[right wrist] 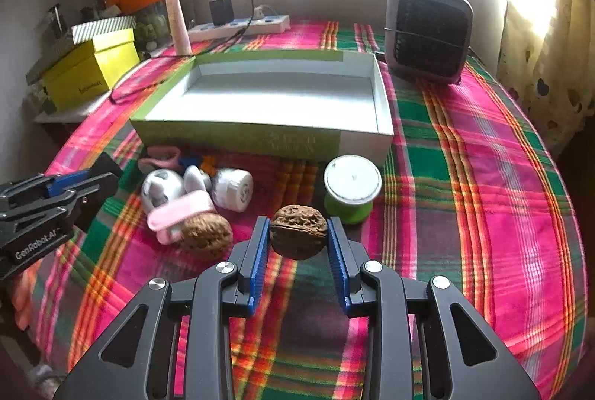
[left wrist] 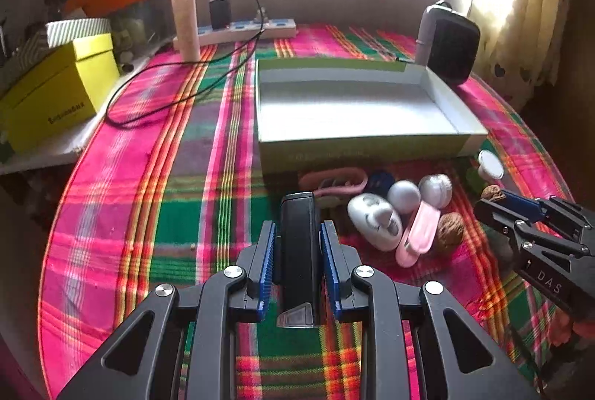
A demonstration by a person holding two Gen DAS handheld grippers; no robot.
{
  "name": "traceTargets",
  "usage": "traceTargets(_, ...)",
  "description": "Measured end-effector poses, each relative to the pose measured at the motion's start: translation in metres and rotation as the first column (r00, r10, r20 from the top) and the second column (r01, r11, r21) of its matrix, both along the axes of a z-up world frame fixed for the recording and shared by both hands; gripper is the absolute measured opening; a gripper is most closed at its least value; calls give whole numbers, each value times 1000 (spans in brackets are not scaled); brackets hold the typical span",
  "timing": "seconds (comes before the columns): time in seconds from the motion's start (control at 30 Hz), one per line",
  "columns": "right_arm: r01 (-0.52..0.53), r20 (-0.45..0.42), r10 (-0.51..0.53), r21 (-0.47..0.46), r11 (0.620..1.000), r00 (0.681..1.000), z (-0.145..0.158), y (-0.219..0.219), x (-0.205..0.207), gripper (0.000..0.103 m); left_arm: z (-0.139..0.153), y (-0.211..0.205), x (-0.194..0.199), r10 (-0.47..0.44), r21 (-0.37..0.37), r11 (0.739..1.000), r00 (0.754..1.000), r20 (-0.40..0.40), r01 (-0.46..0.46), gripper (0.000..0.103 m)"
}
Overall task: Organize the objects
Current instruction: 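Carry flashlight and walnut into the white box lid and open both tools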
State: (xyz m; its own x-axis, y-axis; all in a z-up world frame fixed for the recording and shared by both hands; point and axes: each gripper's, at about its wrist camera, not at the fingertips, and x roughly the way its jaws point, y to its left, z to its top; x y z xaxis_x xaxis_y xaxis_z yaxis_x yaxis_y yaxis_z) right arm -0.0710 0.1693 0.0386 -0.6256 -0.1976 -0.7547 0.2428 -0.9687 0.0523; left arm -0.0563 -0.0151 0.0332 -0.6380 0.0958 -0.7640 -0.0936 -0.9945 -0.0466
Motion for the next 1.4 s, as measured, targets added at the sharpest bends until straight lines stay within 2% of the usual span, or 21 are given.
traceTargets(0.7,-35,-45,35,-10,999,998,28,-17,-48,32,30,10,-52,-45,20,999,996,-73,47,22)
traceTargets(1.17,-59,-21,59,1,998,998,32,-35,-100,32,28,9,-106,-52,56,997,998,-37,54,22)
traceTargets(1.4,-52,12,52,3,999,999,27,-41,-133,32,24,13,-134,-48,28,998,999,-22,49,22)
